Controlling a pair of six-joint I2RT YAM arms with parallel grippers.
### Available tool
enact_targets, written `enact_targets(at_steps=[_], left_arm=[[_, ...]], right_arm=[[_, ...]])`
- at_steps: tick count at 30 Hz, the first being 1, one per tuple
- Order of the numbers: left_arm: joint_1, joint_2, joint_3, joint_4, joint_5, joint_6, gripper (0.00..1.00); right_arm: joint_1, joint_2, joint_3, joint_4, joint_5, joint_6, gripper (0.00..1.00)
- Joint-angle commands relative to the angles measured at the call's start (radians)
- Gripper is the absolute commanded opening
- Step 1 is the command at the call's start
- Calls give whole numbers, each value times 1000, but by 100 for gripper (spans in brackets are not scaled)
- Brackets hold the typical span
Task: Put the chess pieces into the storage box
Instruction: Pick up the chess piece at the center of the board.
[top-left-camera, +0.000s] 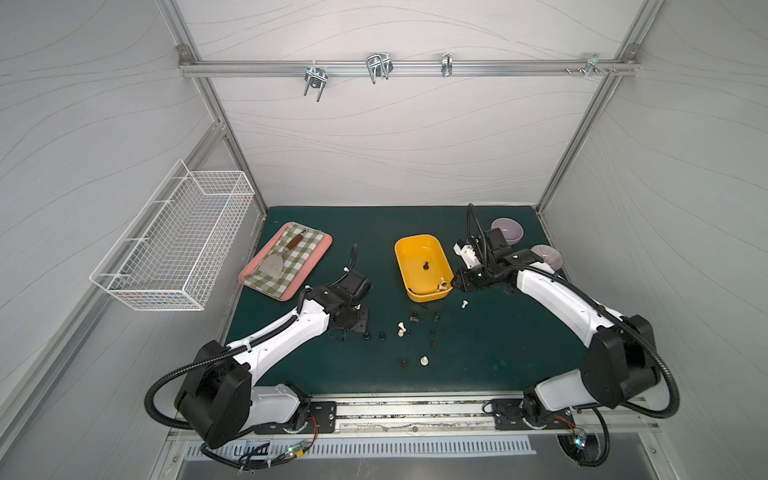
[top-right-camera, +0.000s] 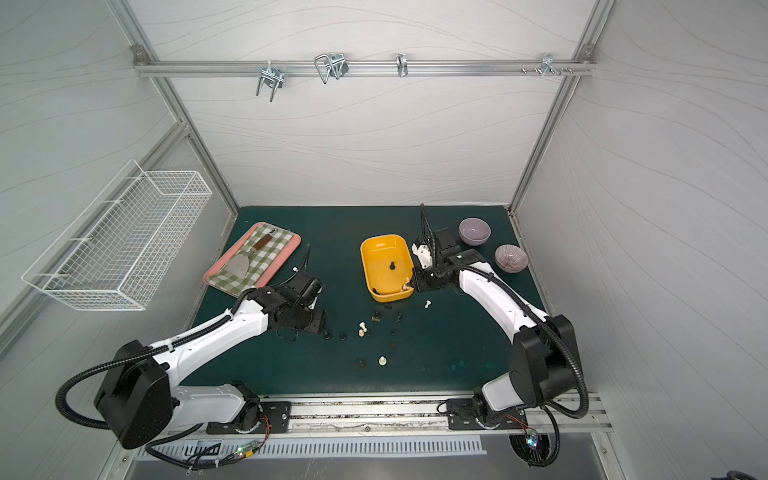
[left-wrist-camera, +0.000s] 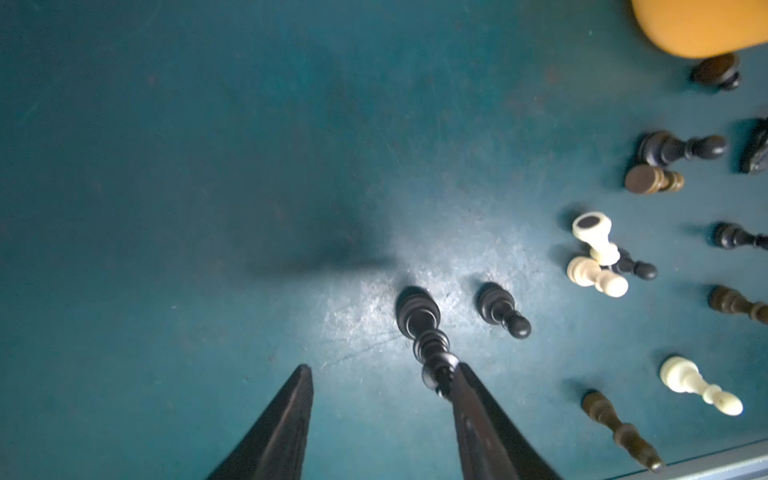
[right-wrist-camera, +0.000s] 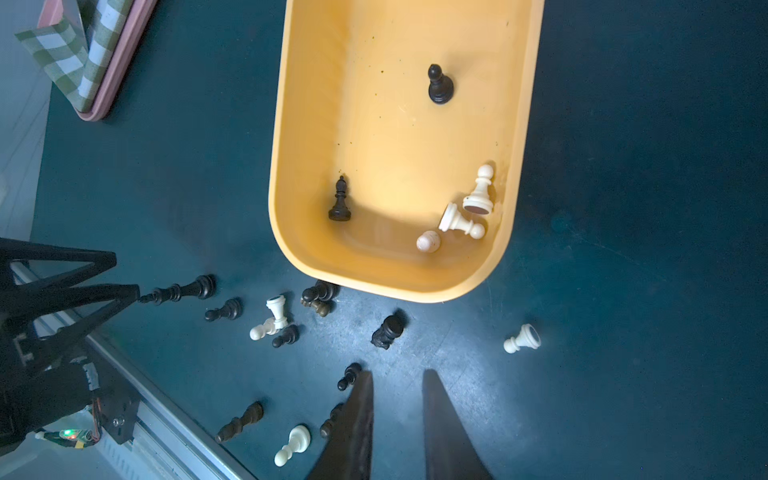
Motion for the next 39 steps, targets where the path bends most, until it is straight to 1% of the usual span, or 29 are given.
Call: enact_targets(at_steps=[1, 10, 23, 31, 39], left_arm=[[-12, -30, -15, -3, -7, -38, 56], [-41, -8, -19, 24, 13, -36, 56], [-63, 52, 1, 60, 32, -22, 52], [-70, 80, 1, 75, 30, -17, 47], [-72, 91, 1, 84, 22, -5, 38]], right_arm=[[-4, -29, -11, -24, -15, -3, 24], [-5, -44, -26, -27, -11, 1, 24], [-4, -49, -25, -37, -9, 2, 24], [-5, -48, -25, -40, -11, -1, 24], [-5, -51, -28, -40, -10, 1, 24]])
